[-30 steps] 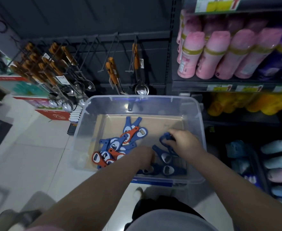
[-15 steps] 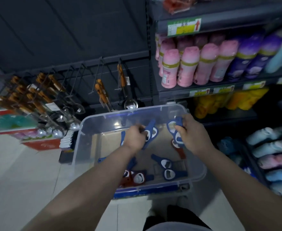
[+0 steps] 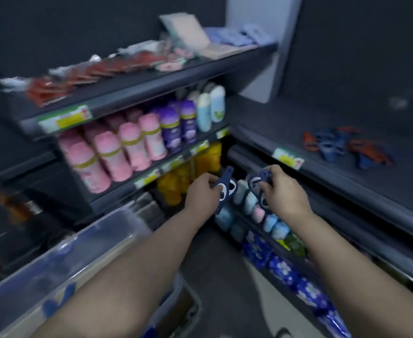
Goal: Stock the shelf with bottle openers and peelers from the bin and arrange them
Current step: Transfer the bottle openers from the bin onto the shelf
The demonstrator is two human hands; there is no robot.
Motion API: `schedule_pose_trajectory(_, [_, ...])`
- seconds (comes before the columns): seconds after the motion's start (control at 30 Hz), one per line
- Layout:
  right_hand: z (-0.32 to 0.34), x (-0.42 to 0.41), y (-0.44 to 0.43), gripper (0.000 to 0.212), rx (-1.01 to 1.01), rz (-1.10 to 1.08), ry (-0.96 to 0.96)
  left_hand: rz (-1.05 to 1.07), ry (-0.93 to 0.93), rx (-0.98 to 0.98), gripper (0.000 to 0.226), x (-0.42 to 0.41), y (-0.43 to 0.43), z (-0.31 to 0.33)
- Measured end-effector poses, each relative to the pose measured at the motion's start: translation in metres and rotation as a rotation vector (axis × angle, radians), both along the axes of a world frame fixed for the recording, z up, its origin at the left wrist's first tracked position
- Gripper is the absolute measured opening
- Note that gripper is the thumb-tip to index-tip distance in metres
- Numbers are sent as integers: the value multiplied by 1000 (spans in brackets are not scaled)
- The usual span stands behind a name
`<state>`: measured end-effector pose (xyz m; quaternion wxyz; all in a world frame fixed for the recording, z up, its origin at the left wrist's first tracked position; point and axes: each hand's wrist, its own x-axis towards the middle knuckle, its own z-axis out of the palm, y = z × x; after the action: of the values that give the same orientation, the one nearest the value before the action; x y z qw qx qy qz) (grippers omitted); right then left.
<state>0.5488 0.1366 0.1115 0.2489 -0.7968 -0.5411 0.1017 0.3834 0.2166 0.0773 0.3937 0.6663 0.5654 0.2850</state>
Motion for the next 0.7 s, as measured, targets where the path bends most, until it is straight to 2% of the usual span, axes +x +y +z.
schedule_pose_trajectory(0.2, [19,148,-24,28,31,-273,-16,-190,-17,81,19,163,3,30])
schedule_pose_trajectory(0.37, [26,250,-50,28,13,-425,-10,-309,50,170,22,280,-3,45])
schedule_pose_trajectory(0.6, [13,309,-44,25,-40,-443,63,-352,252,244,29,354,10,44])
schedule_pose_trajectory(0.7, [2,317,-29,34,-34,-395,105,-381,351,303,27,366,29,37])
